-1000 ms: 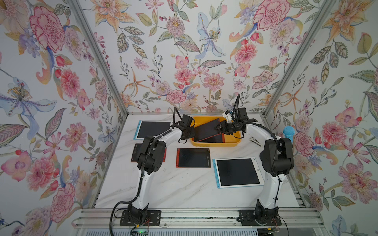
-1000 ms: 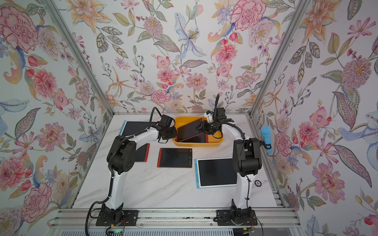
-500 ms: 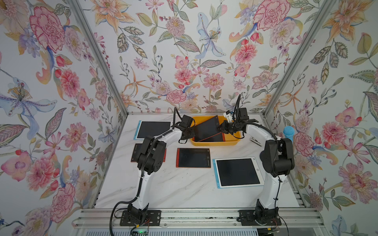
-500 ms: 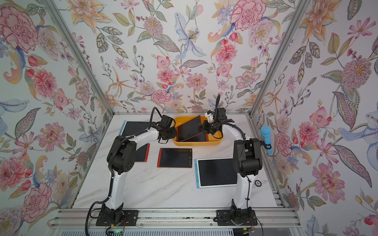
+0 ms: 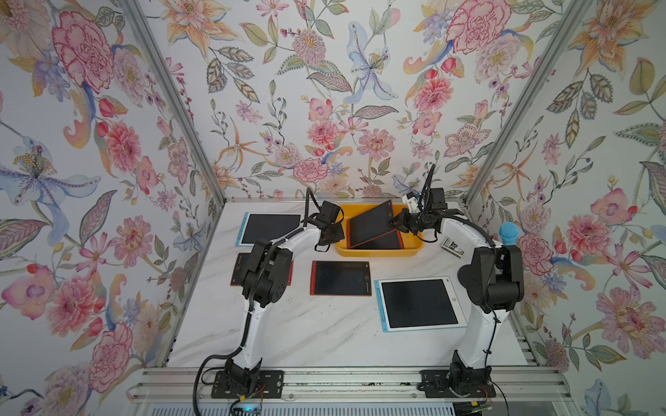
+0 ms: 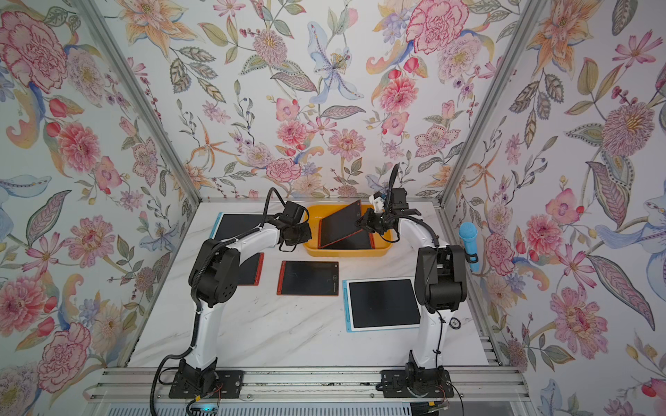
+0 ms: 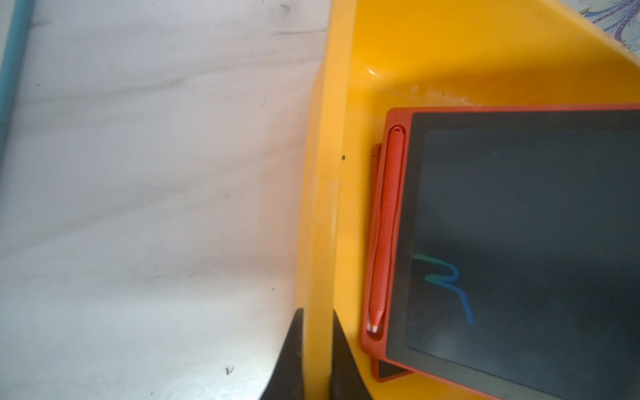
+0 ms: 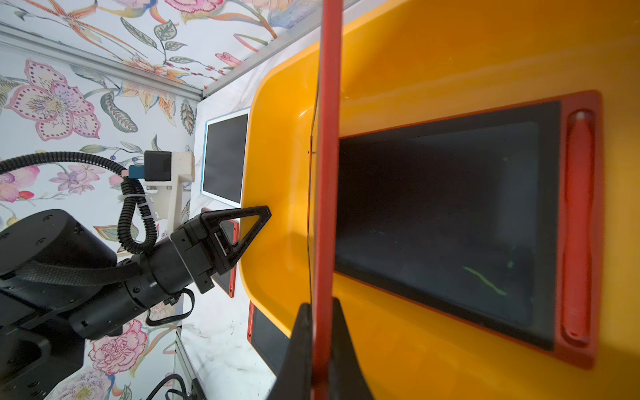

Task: Take out the writing tablet from the storage box
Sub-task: Pick up the writing tablet from the storage box.

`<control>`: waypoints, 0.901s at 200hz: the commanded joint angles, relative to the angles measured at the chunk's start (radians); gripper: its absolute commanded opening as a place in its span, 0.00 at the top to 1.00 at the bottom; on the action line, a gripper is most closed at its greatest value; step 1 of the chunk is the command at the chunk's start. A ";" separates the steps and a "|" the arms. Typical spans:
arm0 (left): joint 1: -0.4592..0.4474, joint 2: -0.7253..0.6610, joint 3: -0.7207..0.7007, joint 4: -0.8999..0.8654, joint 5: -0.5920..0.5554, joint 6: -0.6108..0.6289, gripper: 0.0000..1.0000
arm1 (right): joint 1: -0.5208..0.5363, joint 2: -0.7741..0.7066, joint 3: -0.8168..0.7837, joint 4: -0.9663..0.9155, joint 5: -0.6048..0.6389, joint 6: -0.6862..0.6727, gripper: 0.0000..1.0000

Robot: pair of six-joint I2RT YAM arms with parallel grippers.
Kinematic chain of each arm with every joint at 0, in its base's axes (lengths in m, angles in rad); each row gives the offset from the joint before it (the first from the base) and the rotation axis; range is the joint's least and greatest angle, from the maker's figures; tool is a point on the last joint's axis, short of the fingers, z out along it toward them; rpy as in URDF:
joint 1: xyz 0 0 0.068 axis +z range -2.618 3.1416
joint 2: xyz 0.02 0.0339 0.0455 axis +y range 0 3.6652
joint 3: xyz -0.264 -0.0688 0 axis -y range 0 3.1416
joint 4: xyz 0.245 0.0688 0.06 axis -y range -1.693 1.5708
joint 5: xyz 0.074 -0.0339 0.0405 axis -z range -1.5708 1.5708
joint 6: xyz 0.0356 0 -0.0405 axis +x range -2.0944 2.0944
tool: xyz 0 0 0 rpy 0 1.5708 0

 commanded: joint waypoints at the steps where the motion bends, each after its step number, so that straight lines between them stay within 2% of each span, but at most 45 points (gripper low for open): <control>1: 0.017 0.004 0.070 0.022 -0.010 -0.011 0.92 | -0.022 -0.067 -0.005 0.004 0.013 0.007 1.00; 38: 0.024 0.004 0.080 0.019 -0.006 -0.023 0.83 | -0.035 -0.098 -0.012 0.004 0.010 0.016 1.00; 69: 0.027 0.004 0.080 0.019 -0.003 -0.026 0.68 | -0.036 -0.120 -0.022 0.012 0.004 0.032 1.00; 91: 0.032 -0.003 0.109 -0.009 0.000 -0.016 0.67 | -0.035 -0.147 -0.036 0.017 0.002 0.041 1.00; 114: 0.035 -0.041 0.149 -0.066 -0.024 0.017 0.59 | -0.035 -0.197 -0.058 0.017 0.002 0.046 1.00; 130: 0.036 -0.088 0.153 -0.103 -0.031 0.036 0.48 | -0.034 -0.240 -0.079 0.017 -0.004 0.059 1.00; 166: 0.030 -0.286 -0.018 -0.098 -0.022 0.038 0.02 | -0.012 -0.377 -0.165 0.039 0.009 0.100 1.00; 180: 0.032 -0.367 -0.077 -0.113 -0.033 0.050 0.00 | -0.005 -0.427 -0.201 0.072 -0.003 0.152 1.00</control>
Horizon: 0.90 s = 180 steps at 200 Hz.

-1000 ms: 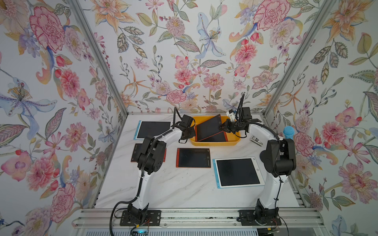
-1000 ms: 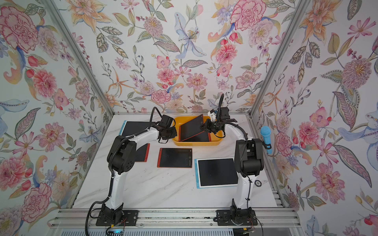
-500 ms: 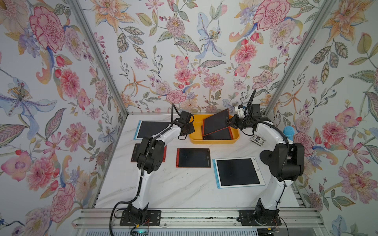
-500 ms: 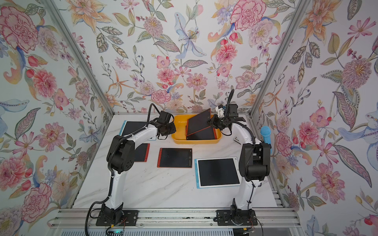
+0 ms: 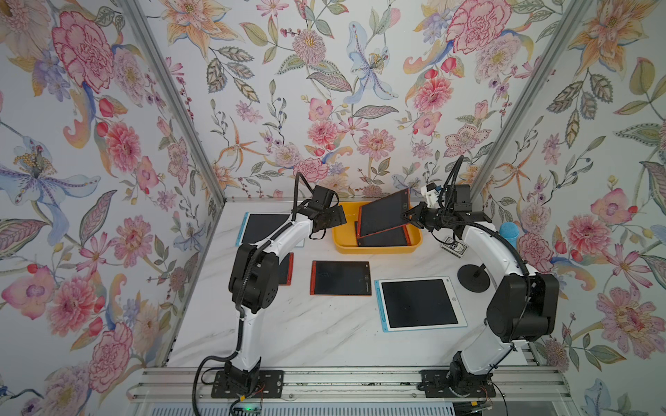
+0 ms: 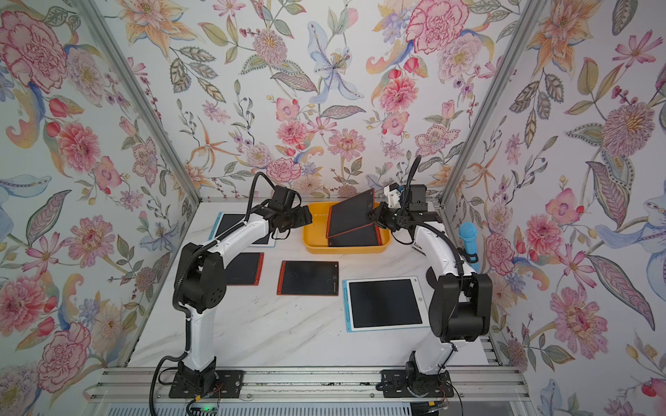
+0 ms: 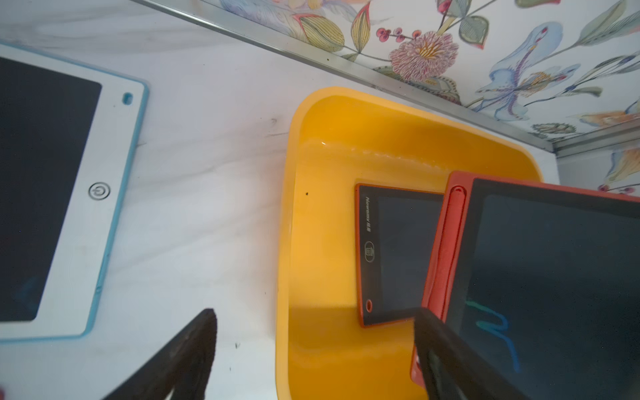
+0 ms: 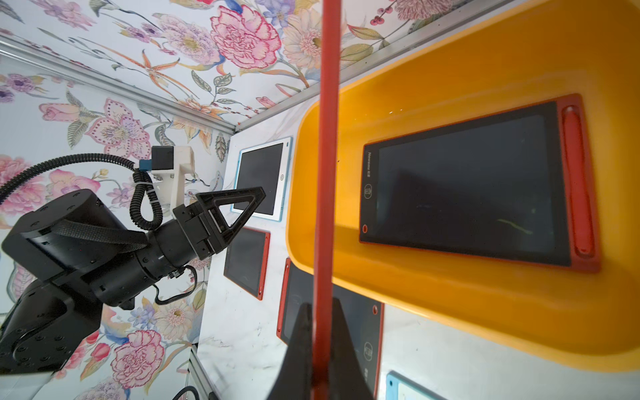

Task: Take out the writing tablet from the storage box
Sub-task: Pick up the writing tablet from the storage box, then place the writing tablet at the center of the board.

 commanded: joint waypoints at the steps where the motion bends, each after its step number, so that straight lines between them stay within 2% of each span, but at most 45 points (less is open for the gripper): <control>1: 0.006 -0.166 -0.082 -0.039 -0.016 0.024 0.00 | 0.019 -0.096 -0.048 0.072 -0.021 0.080 1.00; 24: 0.006 -0.294 -0.140 -0.088 -0.040 0.052 0.00 | 0.056 -0.175 -0.097 0.080 -0.027 0.137 1.00; 60: 0.006 -0.507 -0.218 -0.160 -0.076 0.057 0.00 | 0.186 -0.325 -0.254 0.160 0.037 0.276 1.00; 84: 0.006 -0.629 -0.276 -0.199 -0.087 0.048 0.00 | 0.339 -0.438 -0.403 0.311 0.133 0.436 1.00; 108: 0.007 -0.743 -0.342 -0.228 -0.096 0.035 0.00 | 0.563 -0.506 -0.518 0.427 0.320 0.546 1.00; 139: 0.006 -0.878 -0.447 -0.246 -0.108 0.010 0.00 | 0.857 -0.467 -0.607 0.595 0.568 0.625 1.00; 180: 0.006 -0.995 -0.506 -0.308 -0.127 0.019 0.00 | 1.073 -0.284 -0.610 0.839 0.769 0.694 1.00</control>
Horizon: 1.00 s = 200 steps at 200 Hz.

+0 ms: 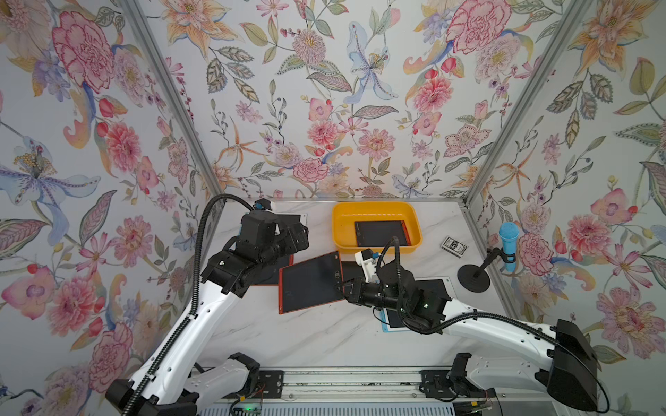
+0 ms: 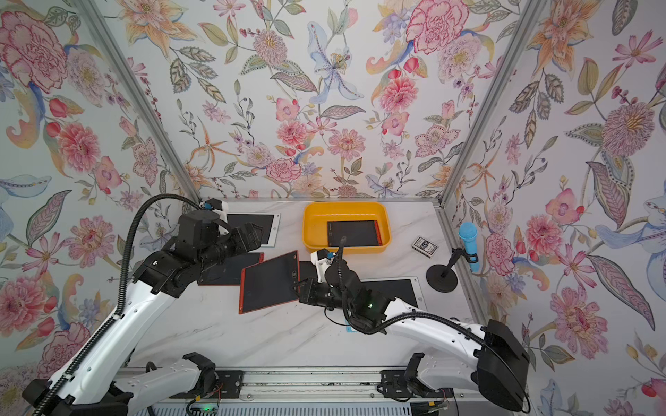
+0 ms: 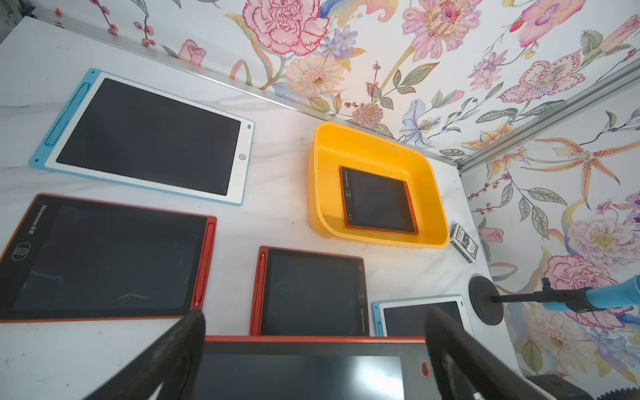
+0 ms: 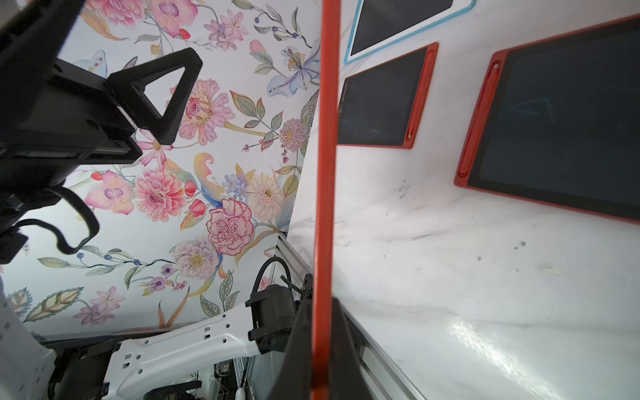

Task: Take out the writing tablet from the storage box
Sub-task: Place the writing tablet at the center of the board.

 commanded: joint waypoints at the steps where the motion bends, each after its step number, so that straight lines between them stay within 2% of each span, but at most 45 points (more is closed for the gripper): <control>1: 0.006 -0.058 -0.032 -0.060 -0.039 0.002 0.00 | 0.080 0.088 0.005 0.255 0.203 0.090 1.00; 37: 0.006 -0.133 -0.098 -0.079 -0.035 0.008 0.00 | 0.192 0.282 0.051 0.430 0.315 0.166 1.00; 83: 0.007 -0.200 -0.166 -0.074 -0.028 0.018 0.00 | 0.285 0.495 0.156 0.528 0.385 0.218 1.00; 117: 0.007 -0.224 -0.186 -0.069 -0.017 0.025 0.00 | 0.335 0.597 0.207 0.529 0.441 0.296 1.00; 162: 0.008 -0.233 -0.189 -0.083 -0.027 0.047 0.00 | 0.375 0.738 0.304 0.545 0.430 0.361 1.00; 200: 0.009 -0.236 -0.206 -0.077 -0.021 0.047 0.00 | 0.385 0.786 0.317 0.549 0.446 0.400 1.00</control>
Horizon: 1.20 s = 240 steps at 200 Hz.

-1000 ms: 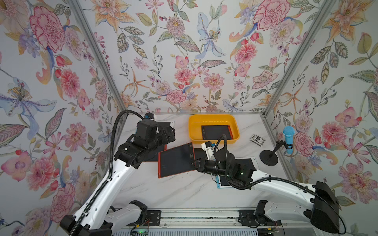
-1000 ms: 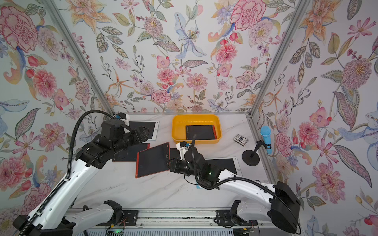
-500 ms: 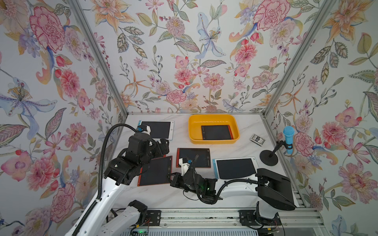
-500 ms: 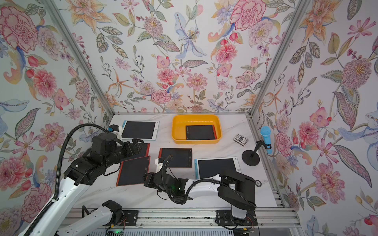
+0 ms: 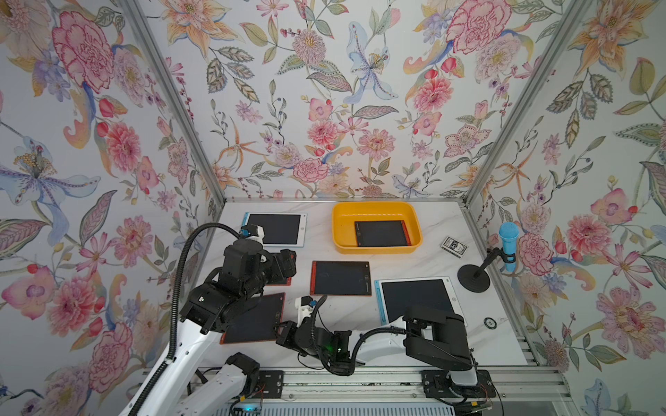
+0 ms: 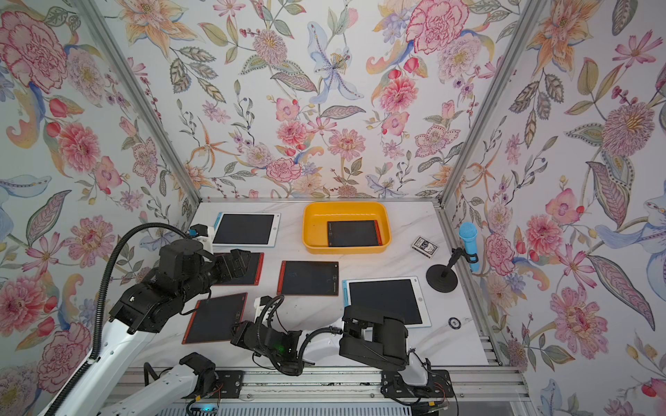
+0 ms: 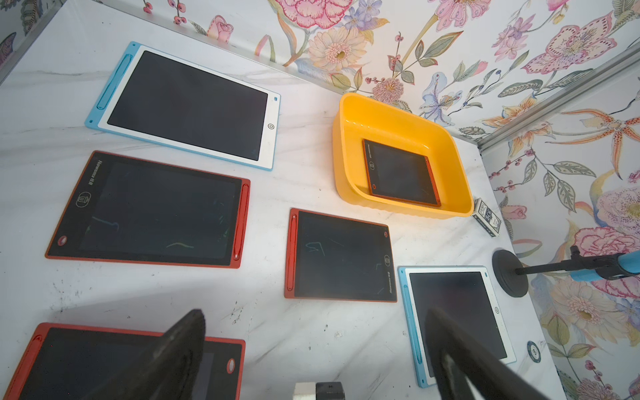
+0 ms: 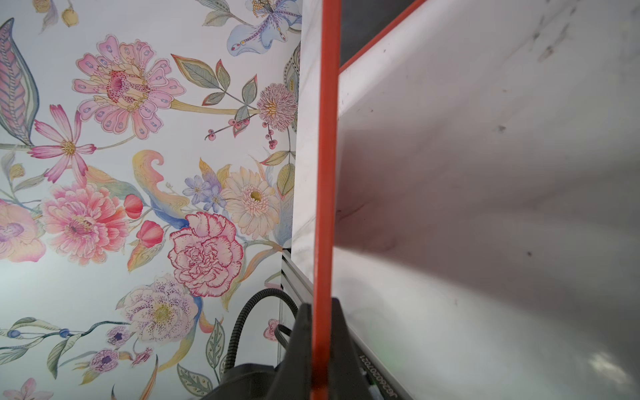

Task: Take out the writing tablet from the storage box
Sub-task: Place the writing tablet at the center of the board.

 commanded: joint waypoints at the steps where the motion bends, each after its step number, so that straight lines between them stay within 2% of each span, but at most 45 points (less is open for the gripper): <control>1: 0.008 -0.010 -0.019 -0.008 -0.004 0.020 0.00 | 0.005 0.018 0.029 0.068 0.035 0.057 1.00; 41: 0.008 -0.014 -0.036 0.002 -0.004 0.017 0.00 | 0.006 0.039 0.035 0.056 0.019 0.071 0.96; 75: 0.008 -0.023 -0.049 0.005 -0.010 0.006 0.00 | 0.005 0.056 0.024 0.052 0.004 0.106 0.83; 106: 0.008 -0.028 -0.066 0.006 -0.011 -0.005 0.00 | -0.001 0.059 0.018 0.034 -0.006 0.118 0.66; 205: 0.010 -0.019 -0.086 0.021 -0.016 -0.023 0.00 | -0.022 0.002 0.023 -0.165 0.001 0.125 0.39; 240: 0.010 -0.018 -0.096 0.029 -0.017 -0.026 0.00 | -0.030 -0.013 0.049 -0.246 0.005 0.099 0.24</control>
